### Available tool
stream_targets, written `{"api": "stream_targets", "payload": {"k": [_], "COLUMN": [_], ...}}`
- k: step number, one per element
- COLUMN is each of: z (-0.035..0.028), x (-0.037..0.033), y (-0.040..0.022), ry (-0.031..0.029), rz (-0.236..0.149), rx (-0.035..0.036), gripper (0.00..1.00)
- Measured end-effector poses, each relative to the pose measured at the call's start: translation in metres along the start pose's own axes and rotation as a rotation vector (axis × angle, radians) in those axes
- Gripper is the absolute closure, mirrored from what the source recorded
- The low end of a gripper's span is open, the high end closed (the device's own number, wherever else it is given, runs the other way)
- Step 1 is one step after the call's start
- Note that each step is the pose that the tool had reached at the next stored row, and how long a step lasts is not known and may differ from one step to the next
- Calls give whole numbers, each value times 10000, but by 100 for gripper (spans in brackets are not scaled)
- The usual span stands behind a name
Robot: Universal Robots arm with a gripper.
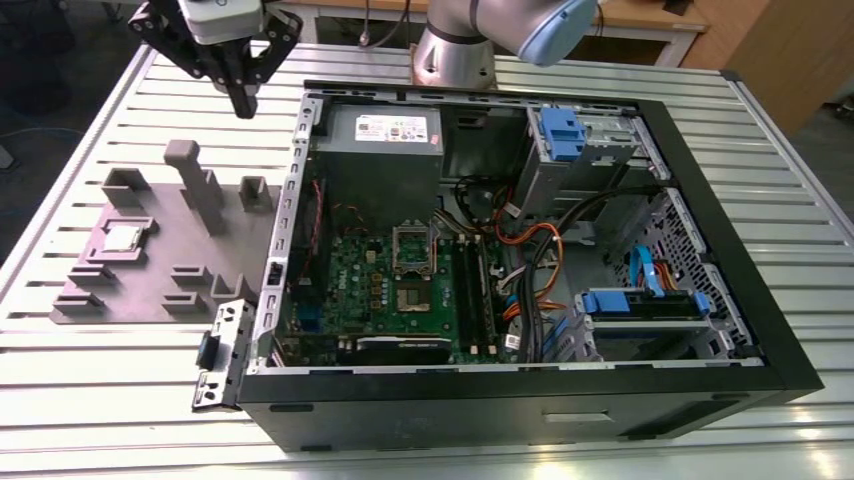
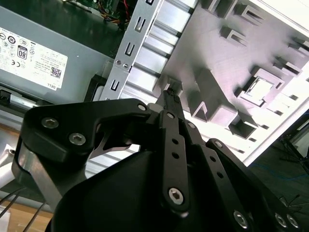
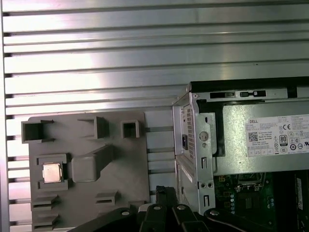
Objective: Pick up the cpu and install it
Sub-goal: 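Reach for the cpu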
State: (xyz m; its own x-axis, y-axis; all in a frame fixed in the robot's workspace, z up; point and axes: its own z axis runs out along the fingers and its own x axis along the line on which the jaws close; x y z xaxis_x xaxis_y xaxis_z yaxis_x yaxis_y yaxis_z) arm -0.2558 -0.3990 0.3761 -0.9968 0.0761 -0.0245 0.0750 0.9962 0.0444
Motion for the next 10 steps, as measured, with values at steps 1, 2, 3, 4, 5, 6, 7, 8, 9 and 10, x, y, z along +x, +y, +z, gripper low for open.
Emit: {"api": "stream_targets", "payload": {"k": [1, 2, 3, 4, 5, 6, 7, 8, 9, 10], "z": [1, 1, 1, 1, 2, 2, 2, 4, 4, 5], "x": [5, 13, 22, 33, 43, 54, 65, 74, 82, 91], "y": [0, -1, -2, -3, -4, -4, -5, -6, -7, -7], "ry": [-1, 0, 0, 0, 0, 0, 0, 0, 0, 0], "rz": [1, 2, 1, 2, 1, 2, 2, 2, 1, 1], "rx": [0, 0, 1, 1, 0, 0, 1, 0, 0, 0], "gripper": [89, 89, 89, 89, 89, 89, 89, 89, 89, 89]}}
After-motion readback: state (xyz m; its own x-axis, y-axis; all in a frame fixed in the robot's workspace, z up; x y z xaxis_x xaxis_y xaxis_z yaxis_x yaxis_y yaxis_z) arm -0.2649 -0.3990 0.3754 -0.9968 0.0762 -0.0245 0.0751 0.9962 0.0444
